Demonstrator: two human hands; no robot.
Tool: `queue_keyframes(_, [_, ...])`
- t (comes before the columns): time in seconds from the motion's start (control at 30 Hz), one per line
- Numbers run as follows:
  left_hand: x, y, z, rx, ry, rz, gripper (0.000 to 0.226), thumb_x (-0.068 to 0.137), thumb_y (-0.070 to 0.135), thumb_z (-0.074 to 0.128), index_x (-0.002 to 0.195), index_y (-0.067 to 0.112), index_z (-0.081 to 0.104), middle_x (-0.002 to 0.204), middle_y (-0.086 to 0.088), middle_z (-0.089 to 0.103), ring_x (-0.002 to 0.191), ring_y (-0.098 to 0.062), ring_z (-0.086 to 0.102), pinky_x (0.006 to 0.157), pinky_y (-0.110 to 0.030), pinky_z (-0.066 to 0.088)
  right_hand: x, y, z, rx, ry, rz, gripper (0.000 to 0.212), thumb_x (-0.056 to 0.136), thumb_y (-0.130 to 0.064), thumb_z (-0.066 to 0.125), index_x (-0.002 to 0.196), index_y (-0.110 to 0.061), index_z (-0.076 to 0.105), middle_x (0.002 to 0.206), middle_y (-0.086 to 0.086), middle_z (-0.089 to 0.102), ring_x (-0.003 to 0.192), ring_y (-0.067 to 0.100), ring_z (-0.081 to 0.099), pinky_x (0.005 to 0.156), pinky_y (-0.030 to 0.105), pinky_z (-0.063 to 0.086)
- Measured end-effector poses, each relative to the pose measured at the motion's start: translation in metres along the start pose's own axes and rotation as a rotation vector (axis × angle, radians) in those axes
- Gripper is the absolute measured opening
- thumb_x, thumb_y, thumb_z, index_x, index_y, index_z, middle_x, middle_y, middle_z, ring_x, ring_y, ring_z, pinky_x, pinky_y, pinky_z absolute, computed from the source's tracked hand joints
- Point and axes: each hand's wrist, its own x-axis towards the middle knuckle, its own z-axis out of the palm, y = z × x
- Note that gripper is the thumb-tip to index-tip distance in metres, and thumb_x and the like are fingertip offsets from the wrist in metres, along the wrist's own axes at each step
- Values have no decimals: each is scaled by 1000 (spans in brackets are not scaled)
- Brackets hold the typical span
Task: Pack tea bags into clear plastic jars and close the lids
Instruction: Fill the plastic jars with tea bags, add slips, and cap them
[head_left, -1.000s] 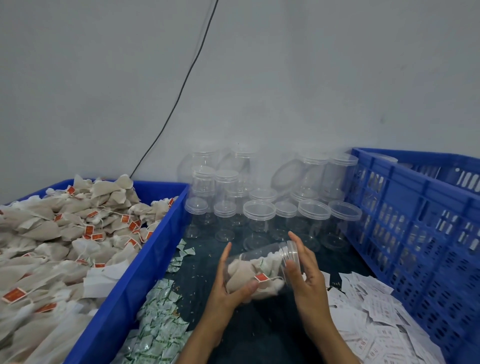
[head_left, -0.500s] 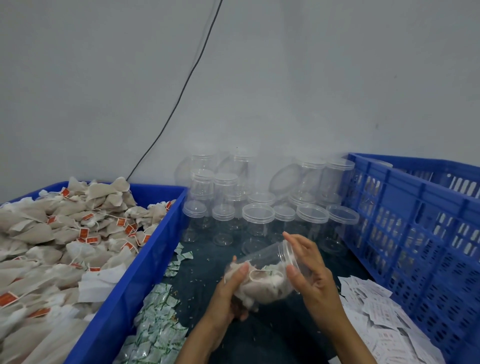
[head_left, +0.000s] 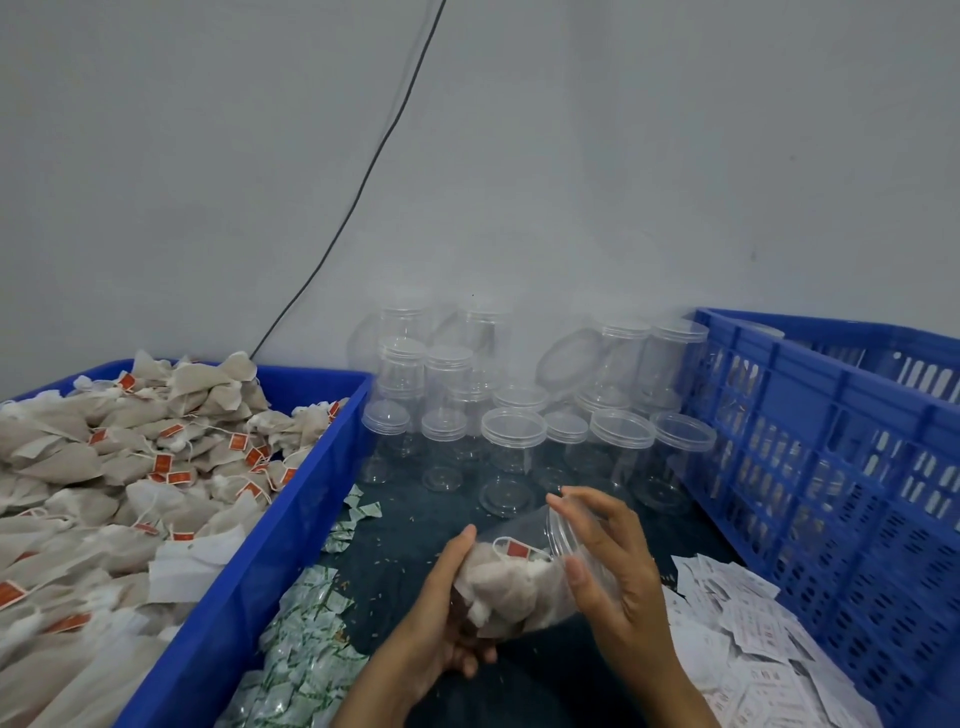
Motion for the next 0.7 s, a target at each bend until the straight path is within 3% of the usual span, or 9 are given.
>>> queue_keyframes(0.1, [-3, -1, 1, -4, -29, -3, 89, 72, 78, 32, 100, 2, 71, 74, -20, 59, 46, -20, 52, 38, -20, 34, 1, -4, -1, -5, 21, 24, 42, 88, -44, 49, 130, -42, 56, 127, -10, 52, 124, 18, 45, 103, 21, 36])
queue_keyframes(0.2, [-5, 1, 7, -123, -8, 46, 84, 73, 75, 36, 102, 4, 71, 73, -17, 61, 52, -20, 55, 44, -24, 42, 3, -9, -3, 113, -48, 150, 46, 85, -53, 49, 130, -49, 52, 126, -14, 49, 125, 10, 46, 100, 21, 37])
queue_keyframes(0.3, [-1, 2, 10, -258, 72, 208, 73, 73, 64, 45, 116, 9, 65, 83, -9, 72, 69, -23, 68, 59, -34, 55, 3, -11, 4, 276, -19, 307, 41, 88, -59, 55, 128, -58, 49, 129, -19, 48, 123, -4, 47, 103, 25, 40])
queue_keyframes(0.4, [0, 1, 12, -310, 143, 327, 65, 77, 54, 51, 127, 12, 55, 107, -13, 72, 94, -30, 70, 71, -41, 58, 3, -12, 11, 320, 89, 419, 47, 79, -54, 53, 126, -51, 54, 133, -21, 49, 125, -4, 46, 111, 38, 37])
queue_keyframes(0.47, [-3, 0, 15, -285, 160, 331, 64, 79, 55, 56, 124, 10, 57, 104, -15, 73, 85, -27, 71, 60, -35, 56, 2, -13, 13, 311, 112, 406, 47, 78, -52, 55, 126, -48, 56, 129, -19, 52, 123, -1, 49, 110, 39, 38])
queue_keyframes(0.53, [-3, 0, 15, -255, 153, 300, 70, 72, 63, 55, 115, 8, 63, 91, -15, 73, 68, -21, 67, 48, -28, 48, 1, -14, 11, 276, 90, 311, 37, 87, -46, 61, 124, -49, 58, 123, -17, 55, 118, 1, 53, 105, 31, 42])
queue_keyframes(0.63, [-2, 1, 13, -222, 100, 239, 76, 68, 72, 41, 100, 9, 71, 74, -18, 65, 55, -20, 57, 43, -24, 40, 4, -16, 2, 247, 16, 176, 42, 83, -34, 64, 122, -49, 60, 121, -15, 54, 120, 6, 52, 98, 16, 41])
queue_keyframes(0.7, [-4, 3, 12, -193, 89, 204, 74, 69, 74, 37, 84, 12, 74, 68, -17, 59, 49, -19, 52, 41, -21, 36, 6, -17, -3, 250, -4, 112, 44, 79, -37, 63, 123, -44, 61, 124, -13, 54, 124, 10, 50, 99, 12, 38])
